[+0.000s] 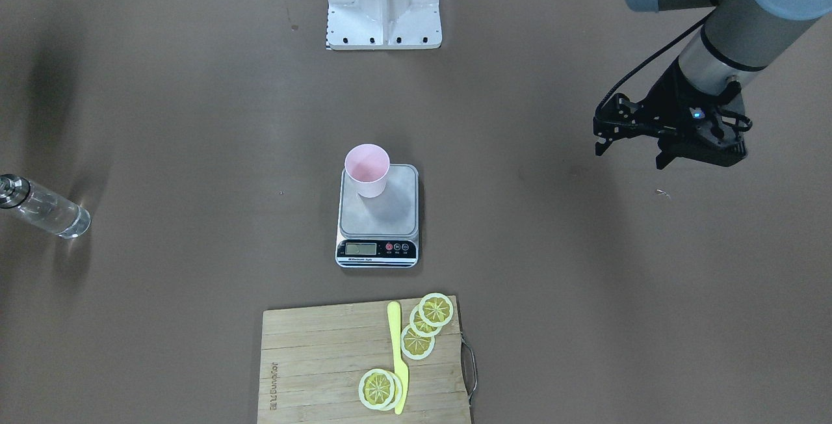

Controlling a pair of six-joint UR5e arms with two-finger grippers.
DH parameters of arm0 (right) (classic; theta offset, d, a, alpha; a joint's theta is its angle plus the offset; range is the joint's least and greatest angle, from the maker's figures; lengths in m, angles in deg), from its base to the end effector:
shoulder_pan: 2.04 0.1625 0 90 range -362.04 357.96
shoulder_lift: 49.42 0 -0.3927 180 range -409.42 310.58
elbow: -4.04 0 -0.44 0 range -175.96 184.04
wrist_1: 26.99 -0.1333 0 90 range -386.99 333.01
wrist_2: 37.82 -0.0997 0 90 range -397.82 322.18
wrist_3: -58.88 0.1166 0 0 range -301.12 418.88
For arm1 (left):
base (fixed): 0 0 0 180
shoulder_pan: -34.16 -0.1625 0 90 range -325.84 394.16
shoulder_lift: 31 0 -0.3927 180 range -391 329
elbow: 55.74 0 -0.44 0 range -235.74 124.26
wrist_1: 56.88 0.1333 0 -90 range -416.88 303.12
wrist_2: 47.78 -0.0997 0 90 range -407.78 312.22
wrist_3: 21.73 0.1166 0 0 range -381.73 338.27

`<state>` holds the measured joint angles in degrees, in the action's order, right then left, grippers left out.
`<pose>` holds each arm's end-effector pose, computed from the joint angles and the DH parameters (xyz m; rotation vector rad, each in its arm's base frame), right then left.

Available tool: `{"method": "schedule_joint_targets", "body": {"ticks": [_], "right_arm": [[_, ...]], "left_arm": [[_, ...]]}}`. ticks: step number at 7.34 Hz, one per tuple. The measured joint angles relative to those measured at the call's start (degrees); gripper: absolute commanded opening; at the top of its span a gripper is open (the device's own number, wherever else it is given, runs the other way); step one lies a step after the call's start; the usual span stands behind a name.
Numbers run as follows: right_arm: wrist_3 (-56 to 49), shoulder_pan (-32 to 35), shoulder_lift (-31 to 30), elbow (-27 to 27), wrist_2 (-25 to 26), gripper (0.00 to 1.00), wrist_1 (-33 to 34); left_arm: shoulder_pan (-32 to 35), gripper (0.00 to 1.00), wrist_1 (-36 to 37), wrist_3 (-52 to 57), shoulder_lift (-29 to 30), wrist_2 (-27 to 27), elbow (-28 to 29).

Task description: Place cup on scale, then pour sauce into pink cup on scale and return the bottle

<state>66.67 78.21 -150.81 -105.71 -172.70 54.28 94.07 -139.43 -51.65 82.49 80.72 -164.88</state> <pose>-0.0306 -0.4791 0.5332 0.1611 -0.8117 -0.1490 0.2555 -0.5620 0.2418 0.1861 0.8585 0.2090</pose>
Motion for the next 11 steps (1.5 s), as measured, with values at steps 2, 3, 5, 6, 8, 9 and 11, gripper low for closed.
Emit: {"method": "schedule_joint_targets", "body": {"ticks": [2,3,5,6,8,9,11], "right_arm": [[4.07,-0.31,-2.27,-2.19,1.03,0.97,-2.91],[6.8,-1.06,-3.68,-2.39,2.38,0.97,-6.84],[10.97,-3.07,-5.03,-2.34,5.37,0.96,-12.57],[12.92,-4.34,-5.23,-2.32,6.4,0.96,-14.55],[16.5,-7.77,-5.78,-2.29,7.16,0.96,-19.19],[18.2,-9.69,-5.93,-2.23,8.0,0.96,-21.2],[20.78,-13.62,-5.93,-2.07,11.6,0.96,-23.77]], "left_arm": [[0.03,0.97,-0.08,0.31,-0.59,-0.05,-0.22],[0.09,0.97,-0.21,1.41,-1.27,-0.07,-0.23],[1.04,0.97,-0.56,6.46,-4.04,-0.08,-0.15],[1.62,0.97,-0.79,8.41,-5.23,-0.1,-0.03],[2.33,0.97,-1.14,10.49,-6.46,-0.36,0.3],[2.71,0.97,-1.25,11.77,-7.08,-0.43,0.43],[3.68,0.97,-1.46,13.87,-8.16,-0.44,0.67]]}}
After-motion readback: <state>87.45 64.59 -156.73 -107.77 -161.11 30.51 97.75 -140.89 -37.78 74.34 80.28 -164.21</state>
